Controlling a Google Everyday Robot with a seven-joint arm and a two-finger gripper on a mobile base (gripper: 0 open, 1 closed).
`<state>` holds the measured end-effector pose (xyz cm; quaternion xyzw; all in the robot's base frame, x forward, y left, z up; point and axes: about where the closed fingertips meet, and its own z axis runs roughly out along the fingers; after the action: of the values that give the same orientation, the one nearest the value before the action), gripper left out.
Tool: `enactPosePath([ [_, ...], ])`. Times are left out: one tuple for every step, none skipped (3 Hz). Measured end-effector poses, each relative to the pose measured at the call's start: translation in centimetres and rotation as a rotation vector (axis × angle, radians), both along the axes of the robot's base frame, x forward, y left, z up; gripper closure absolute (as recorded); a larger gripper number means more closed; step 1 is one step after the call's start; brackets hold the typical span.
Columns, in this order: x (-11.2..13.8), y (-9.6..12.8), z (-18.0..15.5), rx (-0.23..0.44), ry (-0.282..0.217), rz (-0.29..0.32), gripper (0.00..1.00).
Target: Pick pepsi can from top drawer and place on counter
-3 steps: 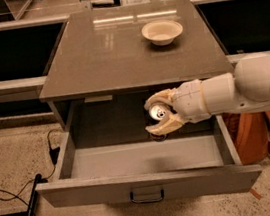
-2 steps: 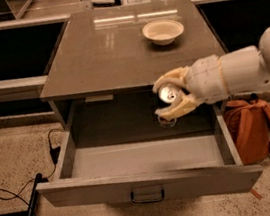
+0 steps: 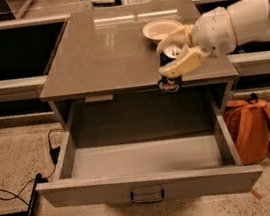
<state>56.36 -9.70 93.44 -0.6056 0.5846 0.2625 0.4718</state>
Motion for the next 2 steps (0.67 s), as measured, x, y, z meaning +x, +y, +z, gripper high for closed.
enactPosePath([
  [2.7, 0.4, 3.4, 0.052, 0.035, -0.008, 1.0],
  [3.4, 0.5, 4.9, 0.067, 0.025, -0.016, 1.0],
])
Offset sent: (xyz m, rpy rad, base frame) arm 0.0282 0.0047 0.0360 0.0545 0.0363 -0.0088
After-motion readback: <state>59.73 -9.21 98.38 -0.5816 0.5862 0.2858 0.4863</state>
